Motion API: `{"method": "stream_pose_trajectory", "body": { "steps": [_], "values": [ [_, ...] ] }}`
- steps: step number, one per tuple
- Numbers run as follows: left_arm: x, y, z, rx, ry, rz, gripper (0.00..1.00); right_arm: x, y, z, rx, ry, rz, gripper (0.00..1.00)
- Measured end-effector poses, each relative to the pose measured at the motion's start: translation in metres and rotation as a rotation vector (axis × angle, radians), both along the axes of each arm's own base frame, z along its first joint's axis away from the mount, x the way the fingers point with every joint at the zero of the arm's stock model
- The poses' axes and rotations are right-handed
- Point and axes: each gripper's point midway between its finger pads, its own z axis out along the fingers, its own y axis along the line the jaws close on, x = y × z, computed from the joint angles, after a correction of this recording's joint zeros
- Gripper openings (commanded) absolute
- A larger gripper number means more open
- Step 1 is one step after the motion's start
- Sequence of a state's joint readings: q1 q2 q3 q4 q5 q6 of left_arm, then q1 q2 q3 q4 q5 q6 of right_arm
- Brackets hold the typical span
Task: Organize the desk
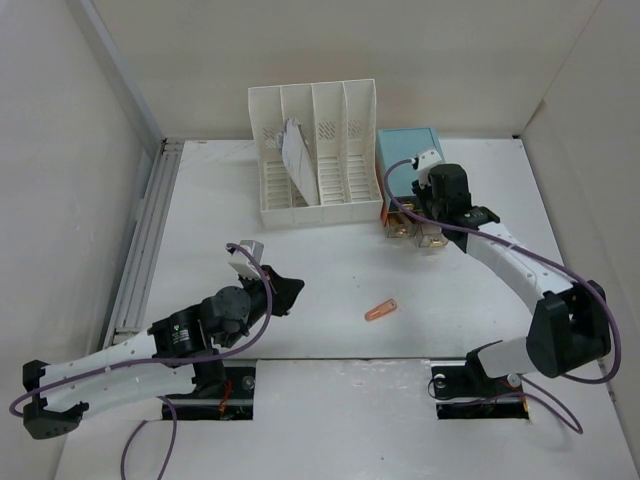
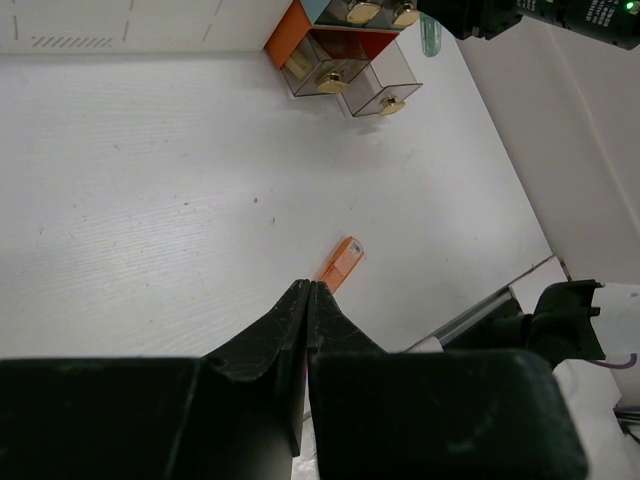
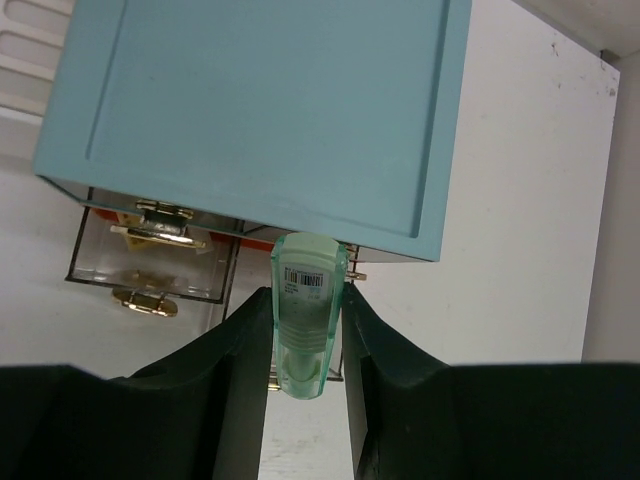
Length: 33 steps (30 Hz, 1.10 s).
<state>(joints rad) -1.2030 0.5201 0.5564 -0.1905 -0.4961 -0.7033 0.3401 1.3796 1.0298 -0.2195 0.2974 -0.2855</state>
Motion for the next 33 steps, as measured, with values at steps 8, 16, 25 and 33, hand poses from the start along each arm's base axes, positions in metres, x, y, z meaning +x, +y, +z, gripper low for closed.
{"method": "stream_pose_trajectory", "body": {
  "steps": [8, 16, 25, 33],
  "values": [
    [0.0, 0.0, 0.0, 0.0, 0.0, 0.0, 0.0, 0.009, -0.011, -0.015, -0.027, 0.013, -0.035, 0.0],
    [-0.001, -0.001, 0.0, -0.001, 0.002, -0.006, 0.0, 0.012, -0.016, -0.017, -0.031, 0.012, -0.049, 0.0],
    [-0.001, -0.001, 0.0, -0.001, 0.003, -0.01, 0.0, 0.014, -0.02, -0.023, -0.04, 0.022, -0.063, 0.01],
    [-0.001, -0.001, 0.0, -0.001, 0.003, -0.01, 0.0, 0.015, -0.02, -0.023, -0.04, 0.022, -0.064, 0.23]
  ]
}}
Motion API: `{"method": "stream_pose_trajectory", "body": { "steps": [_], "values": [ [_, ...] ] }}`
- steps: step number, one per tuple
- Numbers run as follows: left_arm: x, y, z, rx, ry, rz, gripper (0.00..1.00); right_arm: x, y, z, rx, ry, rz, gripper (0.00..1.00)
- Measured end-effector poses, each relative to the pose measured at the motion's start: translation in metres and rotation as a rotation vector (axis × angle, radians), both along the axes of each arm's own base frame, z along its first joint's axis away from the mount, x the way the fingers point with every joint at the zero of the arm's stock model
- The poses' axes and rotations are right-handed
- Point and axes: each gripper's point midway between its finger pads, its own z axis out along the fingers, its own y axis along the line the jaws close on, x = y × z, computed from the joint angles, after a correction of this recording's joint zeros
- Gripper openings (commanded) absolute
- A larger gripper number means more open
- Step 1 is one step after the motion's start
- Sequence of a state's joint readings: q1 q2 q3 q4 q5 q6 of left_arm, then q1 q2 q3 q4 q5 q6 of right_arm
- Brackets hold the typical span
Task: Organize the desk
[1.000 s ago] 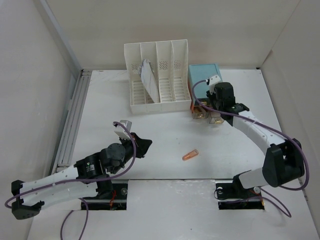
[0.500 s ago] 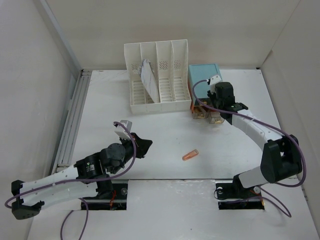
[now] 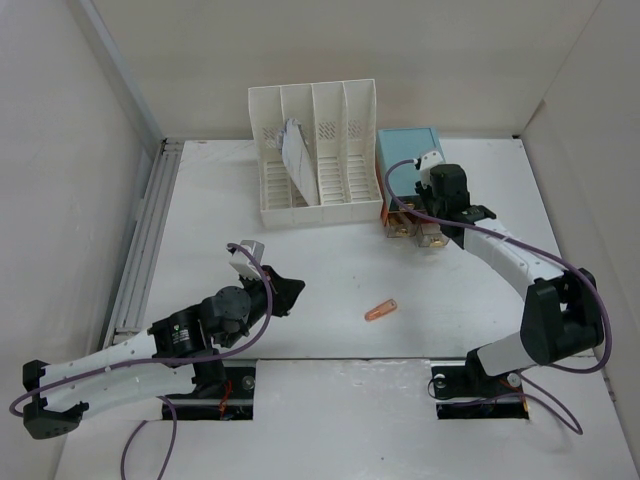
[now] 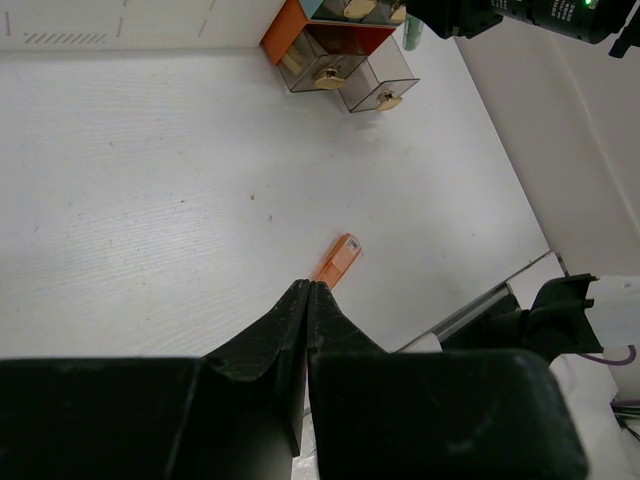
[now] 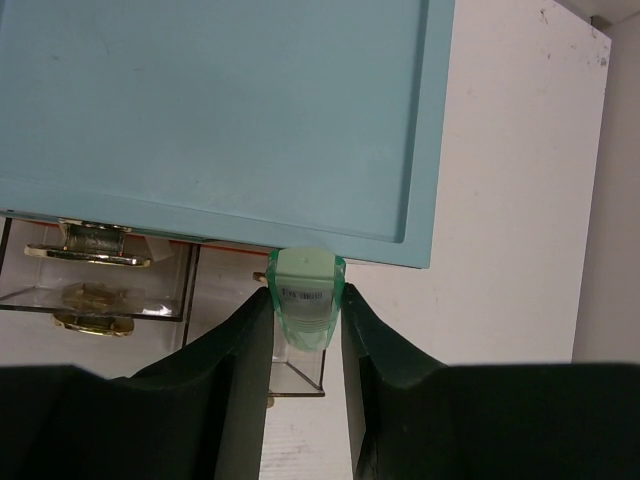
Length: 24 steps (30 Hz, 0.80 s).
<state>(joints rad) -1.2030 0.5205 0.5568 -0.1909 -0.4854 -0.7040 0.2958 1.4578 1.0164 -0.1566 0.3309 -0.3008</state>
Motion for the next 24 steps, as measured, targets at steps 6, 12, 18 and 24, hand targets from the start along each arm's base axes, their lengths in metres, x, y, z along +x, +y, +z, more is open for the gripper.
{"method": "stream_pose_trajectory", "body": {
  "steps": [6, 12, 18, 24],
  "values": [
    [0.0, 0.0, 0.0, 0.0, 0.0, 0.0, 0.0, -0.002, -0.001, -0.004, -0.002, 0.009, 0.0, 0.31],
    [0.0, 0.0, 0.0, 0.0, 0.0, 0.0, 0.0, -0.01, -0.002, -0.018, -0.006, 0.043, 0.008, 0.34],
    [0.0, 0.0, 0.002, -0.003, -0.001, 0.0, 0.0, -0.011, 0.001, -0.02, 0.005, 0.048, 0.023, 0.46],
    [0.0, -0.001, 0.004, -0.006, -0.002, 0.0, 0.0, -0.014, 0.005, -0.015, 0.022, 0.036, 0.048, 0.49]
  ]
}}
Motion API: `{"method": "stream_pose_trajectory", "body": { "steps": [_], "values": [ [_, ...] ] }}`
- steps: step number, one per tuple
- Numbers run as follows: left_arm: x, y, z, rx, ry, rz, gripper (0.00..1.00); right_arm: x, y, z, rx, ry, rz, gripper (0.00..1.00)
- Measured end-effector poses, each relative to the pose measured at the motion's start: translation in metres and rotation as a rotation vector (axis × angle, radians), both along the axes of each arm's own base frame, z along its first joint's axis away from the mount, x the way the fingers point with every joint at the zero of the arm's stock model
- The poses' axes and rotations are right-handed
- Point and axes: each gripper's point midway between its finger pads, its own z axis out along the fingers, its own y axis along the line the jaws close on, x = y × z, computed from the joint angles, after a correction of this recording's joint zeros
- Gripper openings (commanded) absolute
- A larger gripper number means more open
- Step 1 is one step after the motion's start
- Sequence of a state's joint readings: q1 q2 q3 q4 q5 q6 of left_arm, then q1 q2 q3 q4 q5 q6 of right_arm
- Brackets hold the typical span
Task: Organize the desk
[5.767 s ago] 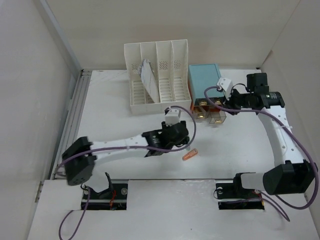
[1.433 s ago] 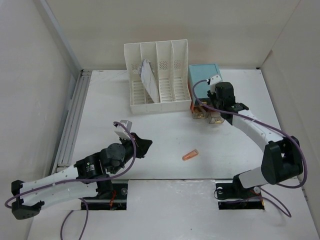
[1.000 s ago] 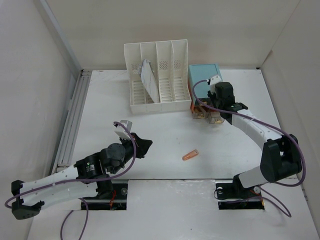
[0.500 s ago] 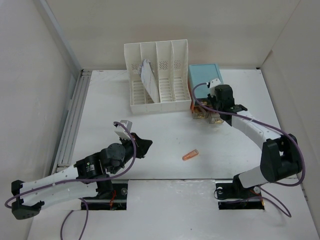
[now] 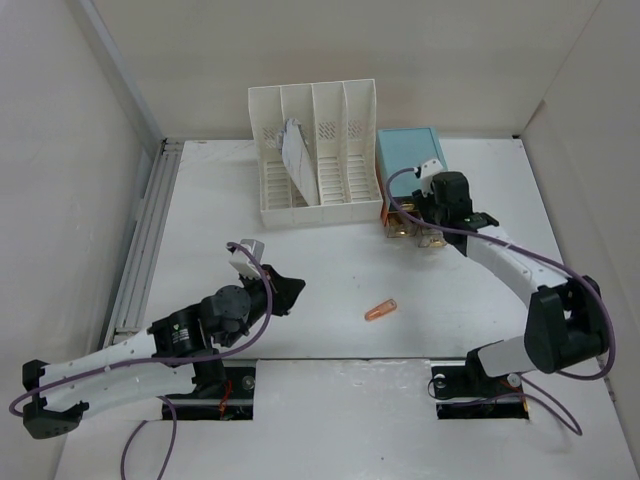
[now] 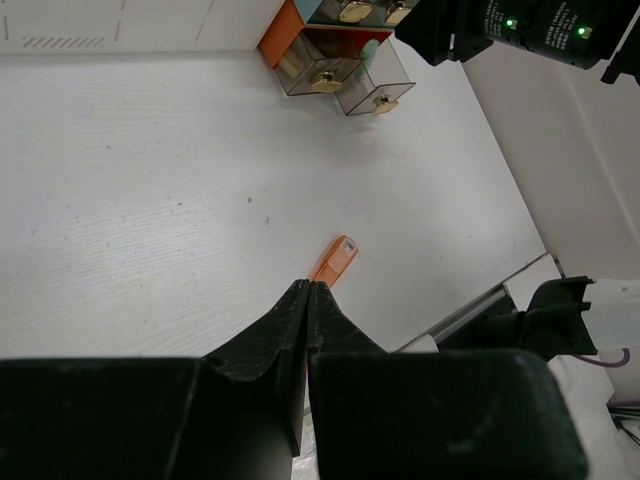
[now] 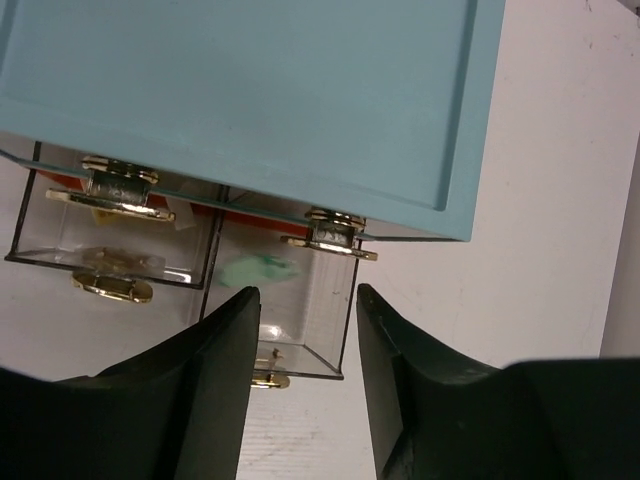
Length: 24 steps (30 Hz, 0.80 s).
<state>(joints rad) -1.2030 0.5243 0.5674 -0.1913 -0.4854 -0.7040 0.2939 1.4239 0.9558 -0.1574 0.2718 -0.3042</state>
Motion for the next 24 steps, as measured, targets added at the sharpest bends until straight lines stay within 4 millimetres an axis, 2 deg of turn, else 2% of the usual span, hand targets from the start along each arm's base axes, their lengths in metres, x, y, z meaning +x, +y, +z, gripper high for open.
{"method": "stream_pose_trajectory", "body": {
  "steps": [4, 7, 9, 11, 14, 17, 20, 24],
  "values": [
    [0.0, 0.0, -0.001, 0.005, 0.002, 0.0, 0.0, -0.008, 0.004, 0.012, 0.012, -0.011, 0.043, 0.42],
    [0.0, -0.001, -0.001, 0.004, 0.003, -0.003, 0.0, -0.025, 0.02, 0.023, -0.004, 0.009, 0.24, 0.41],
    [-0.001, -0.001, -0.001, 0.004, 0.003, -0.006, 0.0, -0.045, 0.035, 0.028, -0.026, 0.037, 0.436, 0.45],
    [-0.001, -0.001, -0.001, 0.004, 0.004, -0.007, 0.0, -0.069, 0.052, 0.028, -0.064, 0.071, 0.656, 0.58],
    [-0.001, -0.001, -0.001, 0.003, 0.003, -0.007, 0.0, -0.1, 0.071, 0.011, -0.147, 0.156, 0.968, 0.62],
    [-0.001, -0.001, 0.0, 0.0, 0.002, -0.007, 0.0, -0.129, 0.085, -0.022, -0.174, 0.285, 1.202, 0.62],
    [-0.001, 0.0, 0.002, -0.008, 0.0, -0.007, 0.0, -0.155, 0.1, -0.05, -0.172, 0.388, 1.371, 0.62],
    [-0.002, 0.003, 0.005, -0.021, -0.004, -0.006, 0.0, -0.187, 0.124, -0.069, -0.159, 0.45, 1.548, 0.62]
  ]
}}
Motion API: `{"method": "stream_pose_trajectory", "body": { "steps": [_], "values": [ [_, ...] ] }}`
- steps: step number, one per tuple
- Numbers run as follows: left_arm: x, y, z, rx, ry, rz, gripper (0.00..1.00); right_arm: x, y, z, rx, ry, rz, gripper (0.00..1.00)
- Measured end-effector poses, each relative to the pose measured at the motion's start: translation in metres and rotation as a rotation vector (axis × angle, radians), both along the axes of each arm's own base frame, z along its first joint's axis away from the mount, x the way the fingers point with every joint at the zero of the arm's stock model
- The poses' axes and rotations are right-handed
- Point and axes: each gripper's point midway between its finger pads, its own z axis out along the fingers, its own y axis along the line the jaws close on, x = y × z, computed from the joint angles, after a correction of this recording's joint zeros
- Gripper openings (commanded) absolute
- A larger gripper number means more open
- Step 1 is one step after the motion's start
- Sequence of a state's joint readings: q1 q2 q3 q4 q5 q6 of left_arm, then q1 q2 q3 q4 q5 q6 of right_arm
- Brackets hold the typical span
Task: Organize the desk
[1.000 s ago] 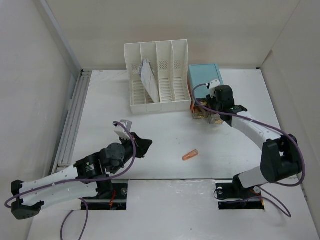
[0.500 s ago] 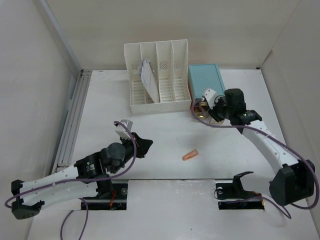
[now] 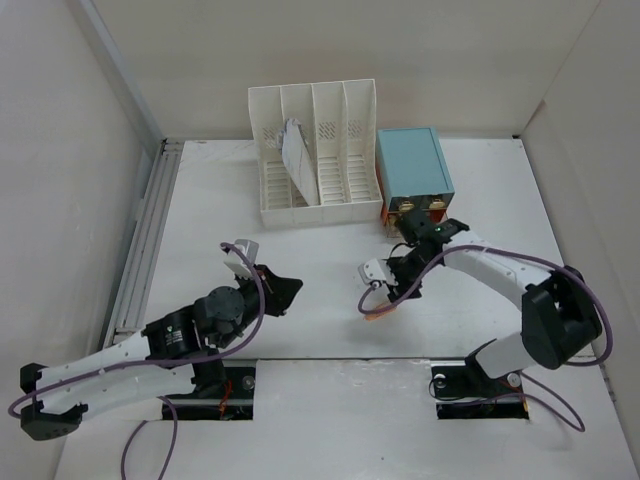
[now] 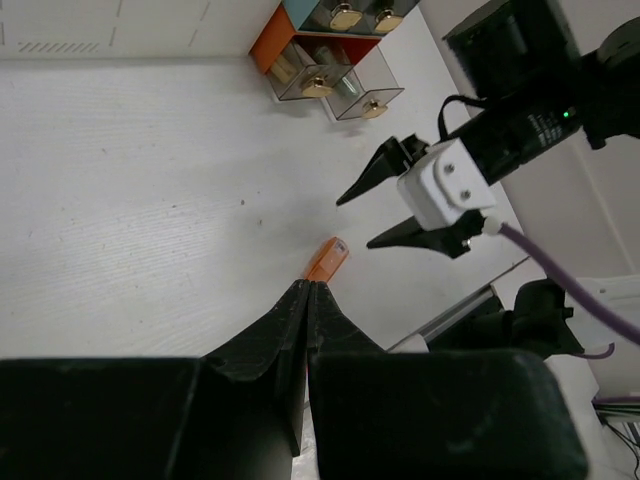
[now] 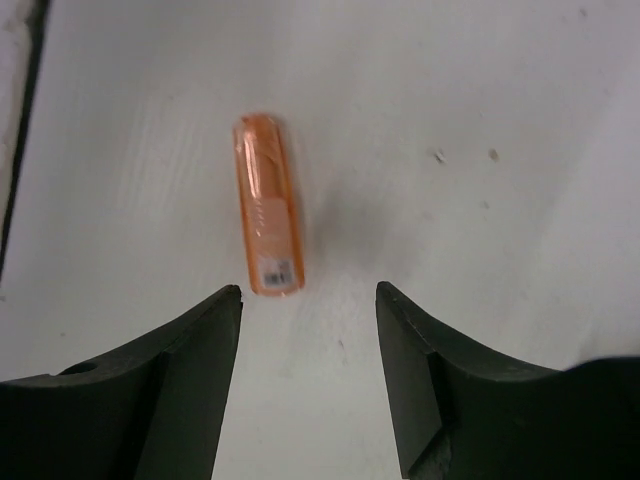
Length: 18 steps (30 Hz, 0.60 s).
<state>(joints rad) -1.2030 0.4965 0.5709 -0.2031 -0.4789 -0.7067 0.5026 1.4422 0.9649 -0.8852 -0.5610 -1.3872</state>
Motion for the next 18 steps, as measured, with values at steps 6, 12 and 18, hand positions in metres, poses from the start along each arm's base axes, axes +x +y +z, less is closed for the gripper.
{"method": "stream_pose_trajectory", "body": {
  "steps": [6, 12, 18],
  "values": [
    [-0.003, 0.007, 0.009, -0.026, -0.005, 0.002, 0.0, -0.031, 0.024, -0.018, -0.008, 0.08, 0.127, 0.62],
    [-0.005, 0.012, 0.013, -0.048, -0.005, 0.004, 0.0, -0.047, 0.038, -0.029, -0.028, 0.114, 0.174, 0.61],
    [-0.006, 0.016, 0.013, -0.052, -0.005, 0.004, 0.0, -0.047, 0.046, -0.04, -0.047, 0.12, 0.117, 0.54]
  ]
}}
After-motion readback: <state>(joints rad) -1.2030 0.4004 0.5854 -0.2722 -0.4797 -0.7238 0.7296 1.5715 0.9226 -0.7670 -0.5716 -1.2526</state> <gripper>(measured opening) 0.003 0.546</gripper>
